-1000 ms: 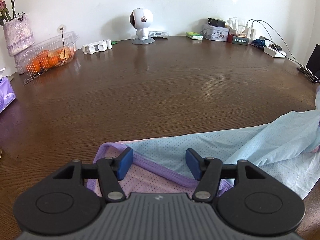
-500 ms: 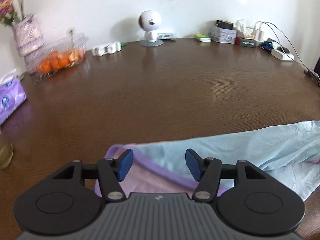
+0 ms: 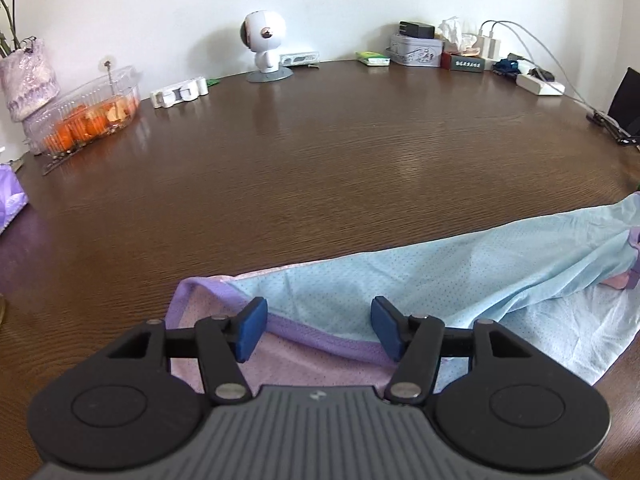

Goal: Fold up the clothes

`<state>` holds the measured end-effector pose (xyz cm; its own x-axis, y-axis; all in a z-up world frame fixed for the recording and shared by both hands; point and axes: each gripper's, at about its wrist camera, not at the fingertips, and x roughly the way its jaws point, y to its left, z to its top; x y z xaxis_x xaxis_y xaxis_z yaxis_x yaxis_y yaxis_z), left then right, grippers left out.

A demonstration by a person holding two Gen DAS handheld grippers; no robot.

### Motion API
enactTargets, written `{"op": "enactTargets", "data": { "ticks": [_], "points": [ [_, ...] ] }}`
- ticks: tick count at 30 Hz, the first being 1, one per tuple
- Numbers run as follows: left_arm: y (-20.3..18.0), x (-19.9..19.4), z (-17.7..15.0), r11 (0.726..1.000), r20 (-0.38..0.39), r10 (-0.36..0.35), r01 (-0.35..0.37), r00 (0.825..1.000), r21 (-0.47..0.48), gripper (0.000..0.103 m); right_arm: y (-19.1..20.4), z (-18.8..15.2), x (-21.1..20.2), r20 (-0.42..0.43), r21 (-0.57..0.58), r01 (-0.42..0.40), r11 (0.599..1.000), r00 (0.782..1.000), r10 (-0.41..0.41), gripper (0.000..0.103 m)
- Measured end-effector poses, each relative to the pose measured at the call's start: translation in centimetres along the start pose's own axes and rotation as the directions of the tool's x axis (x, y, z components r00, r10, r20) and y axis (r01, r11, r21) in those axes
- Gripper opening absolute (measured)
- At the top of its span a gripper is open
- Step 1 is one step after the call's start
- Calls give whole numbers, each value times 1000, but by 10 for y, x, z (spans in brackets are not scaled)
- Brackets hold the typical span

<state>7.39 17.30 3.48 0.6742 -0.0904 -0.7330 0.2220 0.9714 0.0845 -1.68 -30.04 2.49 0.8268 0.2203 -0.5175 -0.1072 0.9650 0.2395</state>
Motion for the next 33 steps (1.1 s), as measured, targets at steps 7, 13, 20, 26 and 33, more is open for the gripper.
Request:
{"op": "enactTargets", "data": {
  "ticks": [7,13,20,26,33],
  "points": [
    [2,-31,6,997,117,-49,56,992,-59,60,5,-28,-14,-39,61,118,991,993,-116,45],
    [-3,-29,-5,997,95,-51,56,994,-52,61,38,-48,-7,19,-202,216,955,976,-217,24],
    [-66,-40,9,986,192,-158,166,969,-27,61,35,-37,-5,-17,-198,225,954,972,-233,8],
    [-171,-10,21,954,119,-224,193,967,230,66,32,-26,-19,0,-174,221,960,975,-224,18],
    [-102,-34,-6,964,147,-239,217,960,153,67,93,-3,-34,85,-345,-98,933,987,135,34]
  ]
}}
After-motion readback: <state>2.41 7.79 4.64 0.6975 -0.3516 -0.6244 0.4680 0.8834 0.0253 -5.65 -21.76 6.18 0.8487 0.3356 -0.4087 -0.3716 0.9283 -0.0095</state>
